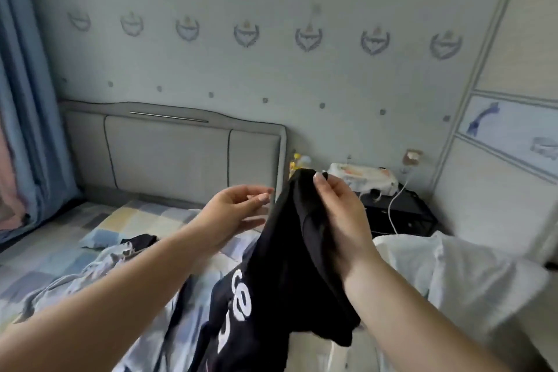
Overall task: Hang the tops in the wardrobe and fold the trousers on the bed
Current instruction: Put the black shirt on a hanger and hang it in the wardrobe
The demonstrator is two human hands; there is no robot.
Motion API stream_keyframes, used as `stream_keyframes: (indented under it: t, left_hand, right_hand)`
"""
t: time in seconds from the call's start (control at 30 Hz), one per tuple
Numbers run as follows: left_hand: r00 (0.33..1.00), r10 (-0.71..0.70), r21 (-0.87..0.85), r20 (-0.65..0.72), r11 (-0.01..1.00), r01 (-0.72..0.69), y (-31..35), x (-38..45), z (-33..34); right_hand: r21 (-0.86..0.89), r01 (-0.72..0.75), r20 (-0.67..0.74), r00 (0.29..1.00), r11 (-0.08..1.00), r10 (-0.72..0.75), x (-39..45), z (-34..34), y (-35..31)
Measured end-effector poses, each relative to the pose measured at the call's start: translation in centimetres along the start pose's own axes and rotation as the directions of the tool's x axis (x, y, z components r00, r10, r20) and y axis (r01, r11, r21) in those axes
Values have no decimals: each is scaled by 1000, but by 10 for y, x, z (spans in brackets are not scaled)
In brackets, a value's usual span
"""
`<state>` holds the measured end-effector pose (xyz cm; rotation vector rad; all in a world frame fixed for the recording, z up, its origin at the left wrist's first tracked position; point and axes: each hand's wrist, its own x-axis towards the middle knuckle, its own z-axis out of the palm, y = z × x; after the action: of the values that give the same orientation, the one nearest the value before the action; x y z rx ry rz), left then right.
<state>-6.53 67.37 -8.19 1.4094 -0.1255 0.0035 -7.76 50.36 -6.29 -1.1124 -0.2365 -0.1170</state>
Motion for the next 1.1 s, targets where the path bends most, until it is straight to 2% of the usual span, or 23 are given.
stream_keyframes:
  t: [0.17,0.23,0.37,0.43,0.5,0.57,0.63,0.77,0.87,0.93,1.0,1.03,1.1]
  left_hand:
    - [970,208,-57,124,978,-202,21,12,113]
    - [938,278,-67,209,961,-269,27,11,150]
    - [849,399,34,347,899,-436,27,17,228]
    - [796,469,182,383,806,-563,24,24,260]
    - [719,550,332,425,644,-689,20,32,291]
    - [636,607,378,477,512,-771,16,38,325]
    - [602,636,322,483,511,-797,16,44,358]
    - [577,633,37,515,656,-754,23,57,415]
    - [630,511,-170,585,837,-520,23,70,454]
    - [651,415,-230,636,907,-353,21,82,479]
    - [630,352,-261,692,936,-237,18,96,504]
    - [612,331,-275,718,943,-187,18,103,515]
    - [578,305,-315,757,945,-87,19,116,537]
  right_hand:
    - [-36,155,-165,973,987,-159,-4,-64,-54]
    - [-24,191,-175,966,981,-192,-3,-86,-73]
    - [-27,261,-274,926,965,-259,-2,-144,-117]
    - [-32,281,-300,913,959,-277,-3,-168,-137]
    - [-68,302,-332,892,951,-307,-5,-192,-154]
    - [-121,341,-345,866,932,-361,-7,-213,-170]
    - [-198,382,-357,829,903,-430,-9,-236,-187]
    - [-461,376,-363,747,804,-557,-14,-285,-221]
    - [-678,305,-305,712,669,-633,-19,-325,-239]
    - [-831,235,-221,692,504,-687,-23,-350,-250]
    - [-921,154,-148,709,357,-689,-26,-374,-261]
    - [-943,108,-140,732,316,-667,-27,-384,-266]
    - [-954,-1,-187,783,299,-593,-26,-402,-272]
